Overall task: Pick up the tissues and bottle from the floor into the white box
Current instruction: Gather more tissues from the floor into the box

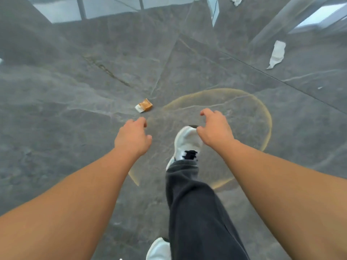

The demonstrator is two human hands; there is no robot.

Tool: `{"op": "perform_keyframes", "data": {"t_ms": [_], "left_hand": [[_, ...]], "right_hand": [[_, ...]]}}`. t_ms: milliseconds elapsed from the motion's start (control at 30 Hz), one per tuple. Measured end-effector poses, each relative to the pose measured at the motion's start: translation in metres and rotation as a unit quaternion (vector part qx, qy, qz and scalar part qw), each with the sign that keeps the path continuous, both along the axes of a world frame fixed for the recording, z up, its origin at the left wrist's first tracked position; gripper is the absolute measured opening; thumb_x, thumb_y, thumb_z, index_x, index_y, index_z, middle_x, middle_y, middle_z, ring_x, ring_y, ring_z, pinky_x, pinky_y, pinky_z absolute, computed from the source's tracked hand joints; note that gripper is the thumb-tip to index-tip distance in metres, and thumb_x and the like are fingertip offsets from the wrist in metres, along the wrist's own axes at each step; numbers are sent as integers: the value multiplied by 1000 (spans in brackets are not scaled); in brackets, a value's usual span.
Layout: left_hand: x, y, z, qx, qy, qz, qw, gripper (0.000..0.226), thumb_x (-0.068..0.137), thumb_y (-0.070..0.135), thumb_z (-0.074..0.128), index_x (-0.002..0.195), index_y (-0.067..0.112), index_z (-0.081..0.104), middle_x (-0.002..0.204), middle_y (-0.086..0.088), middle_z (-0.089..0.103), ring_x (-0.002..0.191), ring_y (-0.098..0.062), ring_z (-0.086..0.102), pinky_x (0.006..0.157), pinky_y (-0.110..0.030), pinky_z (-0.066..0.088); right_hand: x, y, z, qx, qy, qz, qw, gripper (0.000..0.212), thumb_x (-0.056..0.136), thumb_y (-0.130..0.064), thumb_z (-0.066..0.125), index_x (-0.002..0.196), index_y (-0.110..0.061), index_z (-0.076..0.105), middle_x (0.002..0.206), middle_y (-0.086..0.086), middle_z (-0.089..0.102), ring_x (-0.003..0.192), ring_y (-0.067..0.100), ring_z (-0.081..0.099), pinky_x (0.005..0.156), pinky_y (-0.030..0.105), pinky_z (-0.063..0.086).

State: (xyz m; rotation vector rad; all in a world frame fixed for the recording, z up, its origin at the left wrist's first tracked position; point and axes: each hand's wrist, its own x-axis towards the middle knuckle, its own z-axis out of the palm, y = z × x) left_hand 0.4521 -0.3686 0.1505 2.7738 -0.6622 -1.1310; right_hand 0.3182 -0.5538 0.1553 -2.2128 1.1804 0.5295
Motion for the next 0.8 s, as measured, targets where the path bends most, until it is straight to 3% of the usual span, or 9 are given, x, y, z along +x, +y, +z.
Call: {"op": "perform_keyframes", "data": {"t_ms": [100, 267, 400, 533, 633, 733, 800], "left_hand": [[15, -42, -70, -26, -21, 68, 997, 53, 79, 25, 65, 128, 25, 46, 126, -20, 43, 107, -47, 53, 93, -47, 46], [40, -95, -168, 30, -14, 173, 984, 71, 80, 22, 67, 141, 34, 31, 152, -22, 14, 128, -49, 36, 109, -50, 32], [58, -125, -198, 73, -66, 203, 974, 31, 78, 10, 61, 105, 18, 49, 132, -27, 32, 112, -47, 43, 99, -48, 39], [79, -169, -207, 53, -13, 137, 989, 14, 76, 8, 60, 88, 13, 56, 115, -29, 50, 92, -32, 43, 93, -40, 41], [91, -236, -205, 2, 26, 38, 999, 15, 75, 10, 64, 87, 16, 57, 94, -21, 61, 105, -35, 44, 95, -34, 32], [103, -321, -195, -63, 38, -32, 997, 18, 74, 7, 66, 91, 12, 63, 73, -10, 50, 108, -37, 43, 89, -33, 38], [116, -378, -190, -108, 12, -84, 991, 20, 72, 5, 67, 91, 9, 65, 76, -17, 56, 105, -40, 47, 86, -34, 41]], "right_hand": [[32, -50, -53, -22, -6, -32, 999, 42, 82, -17, 54, 124, -18, 49, 119, 15, 50, 109, 36, 54, 88, 41, 46], [56, -148, -128, -24, 21, -104, 994, 42, 84, -19, 54, 126, -18, 49, 121, 16, 51, 112, 37, 53, 91, 38, 44], [57, -205, -154, 3, 45, -113, 993, 40, 84, -18, 53, 124, -20, 50, 119, 14, 51, 110, 33, 53, 87, 35, 43], [62, -254, -157, -2, 66, -135, 989, 37, 85, -20, 54, 122, -20, 50, 120, 14, 49, 109, 35, 54, 87, 35, 43], [67, -293, -153, -13, 77, -185, 980, 39, 85, -21, 55, 123, -20, 48, 123, 13, 49, 111, 35, 53, 87, 38, 44], [69, -333, -148, -22, 76, -223, 972, 40, 85, -22, 55, 125, -21, 46, 125, 12, 47, 113, 34, 53, 87, 38, 43], [68, -360, -152, -38, 81, -233, 968, 43, 85, -24, 56, 127, -23, 44, 127, 12, 45, 114, 35, 52, 89, 39, 44]]}}
